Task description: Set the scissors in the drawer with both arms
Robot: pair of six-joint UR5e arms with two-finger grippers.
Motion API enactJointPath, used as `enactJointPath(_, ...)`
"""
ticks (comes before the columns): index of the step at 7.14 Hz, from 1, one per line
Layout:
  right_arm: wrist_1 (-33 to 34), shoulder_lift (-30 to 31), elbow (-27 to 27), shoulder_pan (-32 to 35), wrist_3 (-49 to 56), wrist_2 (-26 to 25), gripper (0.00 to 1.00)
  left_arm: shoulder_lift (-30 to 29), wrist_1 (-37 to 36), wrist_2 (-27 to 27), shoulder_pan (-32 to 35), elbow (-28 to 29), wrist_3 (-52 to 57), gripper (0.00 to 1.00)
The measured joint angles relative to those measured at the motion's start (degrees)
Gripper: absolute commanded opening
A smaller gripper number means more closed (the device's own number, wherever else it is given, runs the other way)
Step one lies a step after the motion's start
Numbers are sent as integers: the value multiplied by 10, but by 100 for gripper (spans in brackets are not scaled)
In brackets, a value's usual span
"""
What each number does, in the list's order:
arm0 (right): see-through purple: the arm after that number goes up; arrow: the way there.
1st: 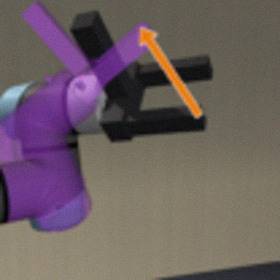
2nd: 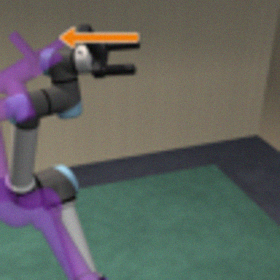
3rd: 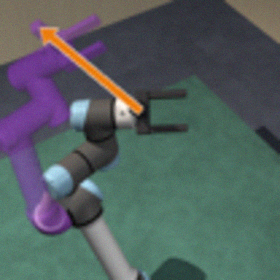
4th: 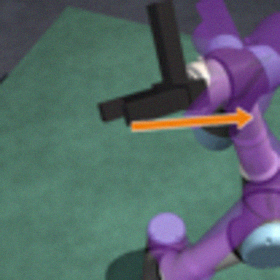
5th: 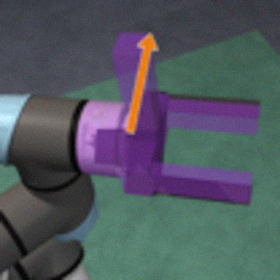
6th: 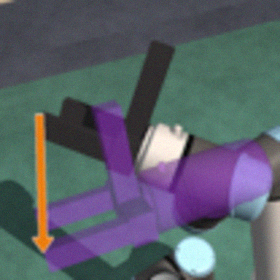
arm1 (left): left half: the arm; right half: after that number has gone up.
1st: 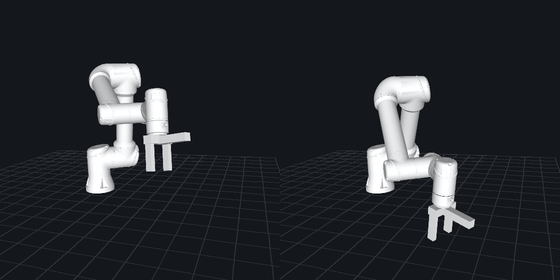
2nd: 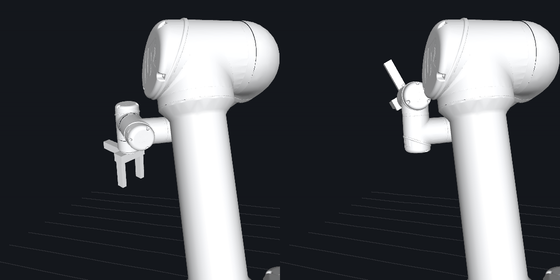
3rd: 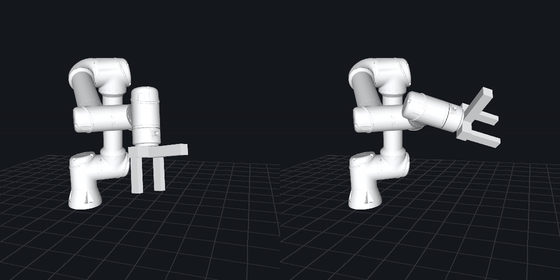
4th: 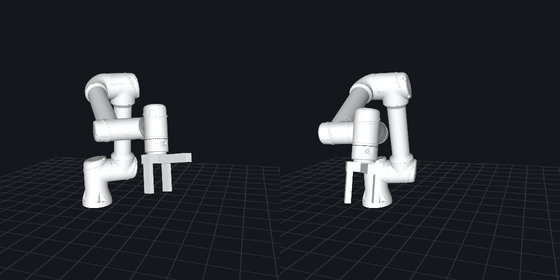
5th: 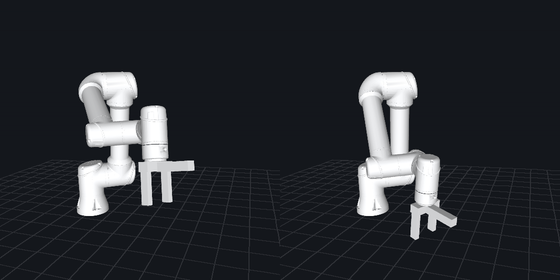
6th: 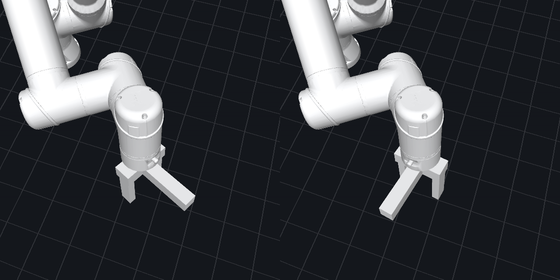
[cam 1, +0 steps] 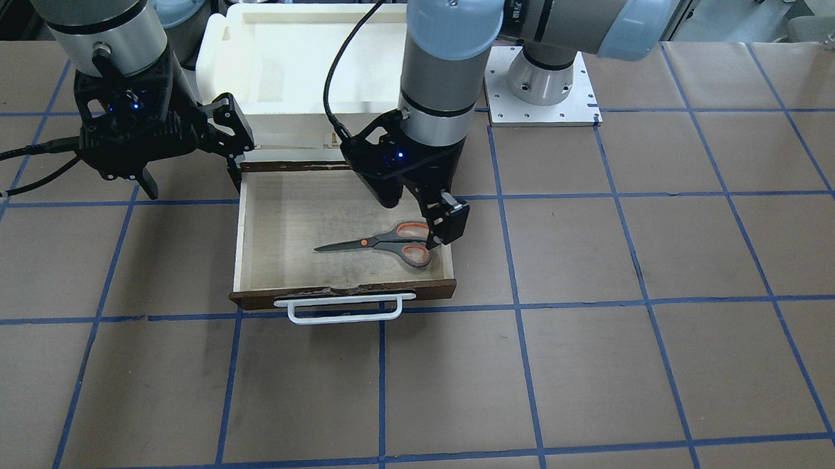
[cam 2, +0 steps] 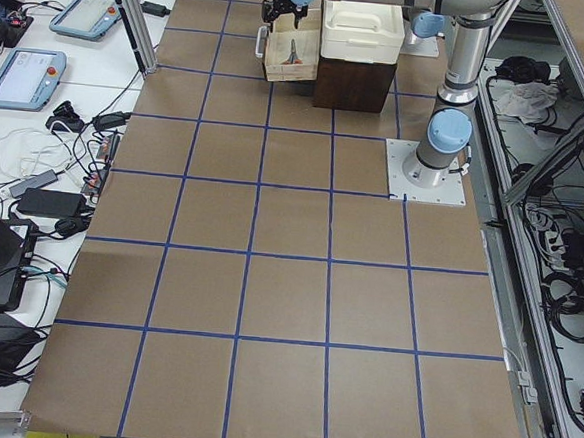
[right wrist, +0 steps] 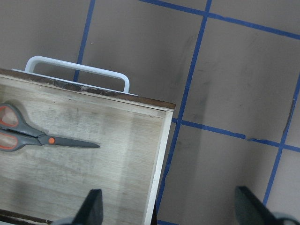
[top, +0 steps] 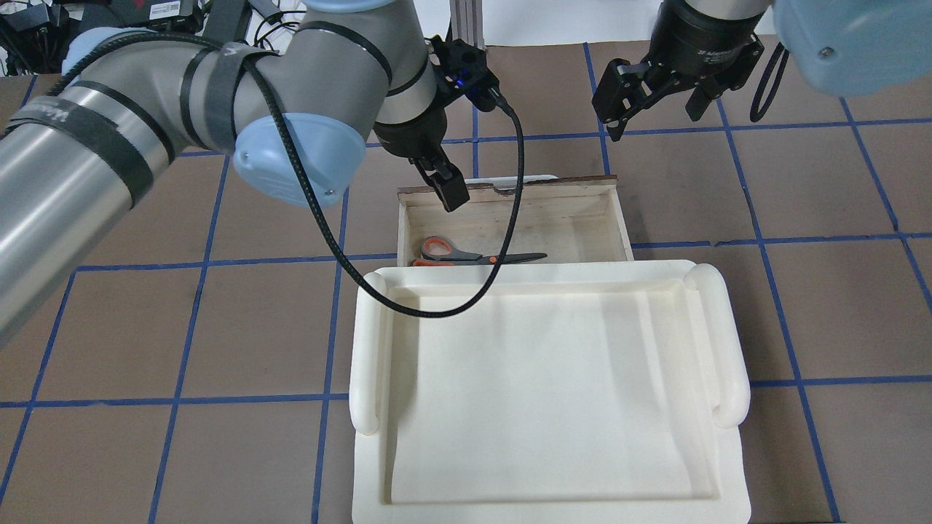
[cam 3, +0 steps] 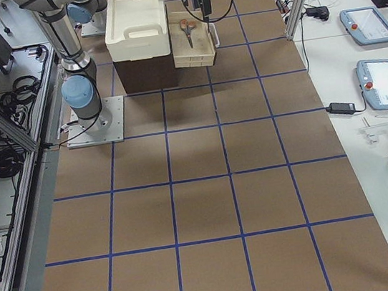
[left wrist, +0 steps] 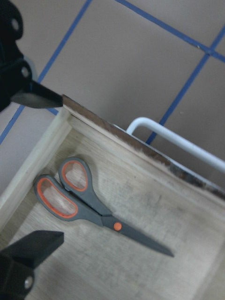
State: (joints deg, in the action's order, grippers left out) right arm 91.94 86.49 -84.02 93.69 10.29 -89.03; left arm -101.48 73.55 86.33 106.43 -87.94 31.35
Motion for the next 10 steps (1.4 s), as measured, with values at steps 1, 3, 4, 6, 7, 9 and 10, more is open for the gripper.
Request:
enactJointPath(1,0,0,0,0,0,0,100,17,6,2,-25,4,-116,100)
enactJointPath(3,1,0,0,0,1,0,100,50,37,43,-73,7,-272,100)
enactJointPath(4,0,0,0,0,0,0,100,63,59,74,-100,7,-300,100)
enactJointPath(6,5,0,0,0,-1,1,100,78,110,84,-148,5,-333,100)
enactJointPath(7,6,0,0,0,-1,0,100,80,121,74,-164,4,-343,100)
enactJointPath(9,8,1,0,1,0,0,100,84,126,50,-183,-1,-355,100)
enactJointPath(10,9,0,0,1,1,0,100,89,127,24,-186,-2,-354,100)
